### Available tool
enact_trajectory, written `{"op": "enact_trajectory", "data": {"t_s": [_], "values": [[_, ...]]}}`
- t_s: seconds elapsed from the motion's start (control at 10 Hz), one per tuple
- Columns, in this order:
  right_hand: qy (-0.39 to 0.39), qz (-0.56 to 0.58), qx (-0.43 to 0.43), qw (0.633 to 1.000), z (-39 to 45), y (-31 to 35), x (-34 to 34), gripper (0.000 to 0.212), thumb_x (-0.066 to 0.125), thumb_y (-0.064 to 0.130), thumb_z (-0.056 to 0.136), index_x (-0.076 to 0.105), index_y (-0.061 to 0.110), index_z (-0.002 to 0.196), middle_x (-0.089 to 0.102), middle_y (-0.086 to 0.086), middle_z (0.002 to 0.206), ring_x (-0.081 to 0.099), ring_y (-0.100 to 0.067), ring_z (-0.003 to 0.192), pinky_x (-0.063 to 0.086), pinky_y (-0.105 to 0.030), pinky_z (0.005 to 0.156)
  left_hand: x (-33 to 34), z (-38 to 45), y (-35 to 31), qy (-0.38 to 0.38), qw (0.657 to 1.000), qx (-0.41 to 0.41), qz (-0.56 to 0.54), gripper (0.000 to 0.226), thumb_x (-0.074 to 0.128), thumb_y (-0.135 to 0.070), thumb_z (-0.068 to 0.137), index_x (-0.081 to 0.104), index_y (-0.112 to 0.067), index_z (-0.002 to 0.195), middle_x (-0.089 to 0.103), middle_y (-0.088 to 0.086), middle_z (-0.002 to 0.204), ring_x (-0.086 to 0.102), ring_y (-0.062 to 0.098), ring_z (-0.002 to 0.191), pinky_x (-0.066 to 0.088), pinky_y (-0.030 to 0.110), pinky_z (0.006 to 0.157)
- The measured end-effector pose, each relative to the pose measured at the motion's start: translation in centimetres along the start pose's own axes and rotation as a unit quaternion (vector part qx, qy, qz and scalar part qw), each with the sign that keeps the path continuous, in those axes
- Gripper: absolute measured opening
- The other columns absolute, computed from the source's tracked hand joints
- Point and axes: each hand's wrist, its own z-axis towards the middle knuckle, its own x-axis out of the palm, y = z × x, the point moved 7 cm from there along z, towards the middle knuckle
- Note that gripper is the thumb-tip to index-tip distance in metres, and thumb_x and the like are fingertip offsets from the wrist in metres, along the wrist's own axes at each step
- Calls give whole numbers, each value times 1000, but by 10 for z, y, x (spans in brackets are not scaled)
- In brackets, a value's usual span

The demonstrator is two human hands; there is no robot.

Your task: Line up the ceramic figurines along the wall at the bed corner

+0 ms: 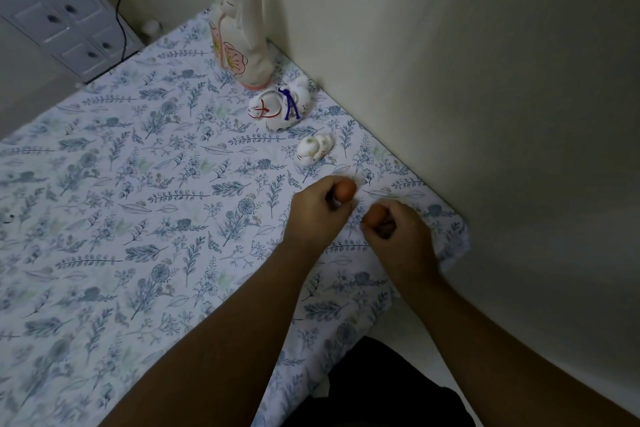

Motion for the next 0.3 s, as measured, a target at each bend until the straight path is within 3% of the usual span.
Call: {"op": "enact_trajectory", "data": {"t_s": [0.1,0.2,0.3], "values": [[28,6,1,1000,-1,1,3,22,80,16,77,61,20,87,62,-2,88,62,-18,79,54,-30,66,0,-1,-1,14,1000,-9,-2,48,84,-21,80,67,-24,124,69,-14,103,66,1,92,52,12,85],[26,5,7,1000,-5,5,0,39,84,27,74,63,20,107,61,-3,106,61,-20,96,56,-30,78,-5,-3,-7,29,1000,-6,0,59,85,-22,79,62,-21,133,65,-17,111,59,-8,99,41,-1,83],[-18,-58,-36,997,-18,27,-19,66,82,43,76,56,19,132,56,-4,132,48,-23,125,47,-35,94,-26,-18,-11,5,999,-35,-16,57,82,-27,82,60,-23,135,62,-20,116,57,-8,103,40,1,87]]}}
